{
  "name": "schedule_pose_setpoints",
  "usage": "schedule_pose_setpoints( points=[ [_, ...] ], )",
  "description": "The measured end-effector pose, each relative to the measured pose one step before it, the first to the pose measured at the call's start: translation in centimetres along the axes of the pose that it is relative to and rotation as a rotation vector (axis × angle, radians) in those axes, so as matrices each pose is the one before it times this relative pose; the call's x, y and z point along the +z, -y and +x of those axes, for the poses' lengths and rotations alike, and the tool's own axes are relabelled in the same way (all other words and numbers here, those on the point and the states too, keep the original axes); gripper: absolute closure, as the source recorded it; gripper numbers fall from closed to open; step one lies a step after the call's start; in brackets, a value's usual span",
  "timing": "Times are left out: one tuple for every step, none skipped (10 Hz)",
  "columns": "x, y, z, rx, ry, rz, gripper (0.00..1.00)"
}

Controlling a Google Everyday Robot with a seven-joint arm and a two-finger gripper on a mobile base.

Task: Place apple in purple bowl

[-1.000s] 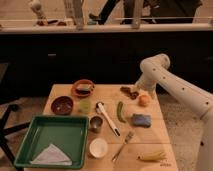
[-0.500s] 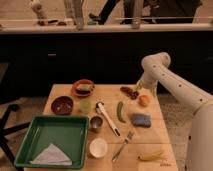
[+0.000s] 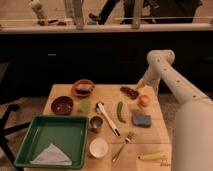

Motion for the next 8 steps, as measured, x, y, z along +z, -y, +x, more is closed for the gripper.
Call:
schedule_pose_setpoints(
  points=[
    [0.319,-0.005,0.044,-0.02508,0.02265,0.00128,0.20],
    [0.541,-0.313,-0.076,-0.02141,0.02409,-0.00051,0.20],
    [0.582,-0.703,-0.125,-0.01571,0.02018,-0.00524,0.20],
    [0.362,-0.361,-0.088,-0.00885,0.01003,-0.00423,0.20],
    [0.564,-0.372,-0.120,-0.01050,0.01507,-0.00565,0.20],
    [0.335,-0.267,-0.025,-0.00475,0.00830,-0.00675,0.20],
    [0.308,-0.227,-0.025,-0.00307,0.00643,-0.00573,0.20],
    [0.279,-0.107,0.030,-0.00345,0.00551,-0.00703,0.20]
  ],
)
